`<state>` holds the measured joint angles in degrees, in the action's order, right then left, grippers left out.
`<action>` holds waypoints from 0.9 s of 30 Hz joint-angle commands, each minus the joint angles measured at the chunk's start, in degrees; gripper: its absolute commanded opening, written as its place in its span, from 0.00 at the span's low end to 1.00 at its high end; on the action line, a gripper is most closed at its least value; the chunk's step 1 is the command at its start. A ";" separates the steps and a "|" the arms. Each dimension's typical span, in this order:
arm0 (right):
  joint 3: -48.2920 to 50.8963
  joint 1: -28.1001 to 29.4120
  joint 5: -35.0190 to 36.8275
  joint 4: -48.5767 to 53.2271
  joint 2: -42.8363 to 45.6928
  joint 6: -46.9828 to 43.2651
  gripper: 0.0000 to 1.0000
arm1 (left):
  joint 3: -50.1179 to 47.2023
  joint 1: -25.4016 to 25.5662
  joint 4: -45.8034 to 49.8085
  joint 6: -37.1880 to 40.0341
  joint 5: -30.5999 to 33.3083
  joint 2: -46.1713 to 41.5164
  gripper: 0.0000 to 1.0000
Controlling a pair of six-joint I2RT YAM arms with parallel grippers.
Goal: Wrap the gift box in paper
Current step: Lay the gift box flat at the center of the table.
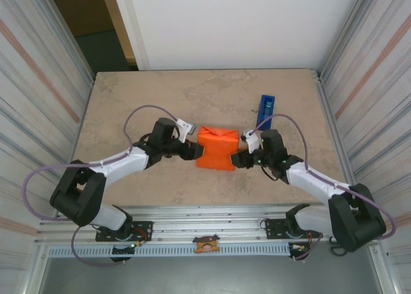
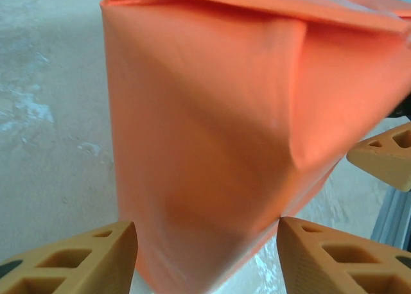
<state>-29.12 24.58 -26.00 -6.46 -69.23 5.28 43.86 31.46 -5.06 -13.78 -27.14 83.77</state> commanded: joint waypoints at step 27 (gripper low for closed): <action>9.21 -21.61 35.14 -9.11 16.48 -0.01 0.98 | -11.77 -18.37 4.19 0.86 26.70 -24.70 0.74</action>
<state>-23.44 6.96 1.74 -12.47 -51.37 4.05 33.71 13.74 -1.34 -19.68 -12.32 62.59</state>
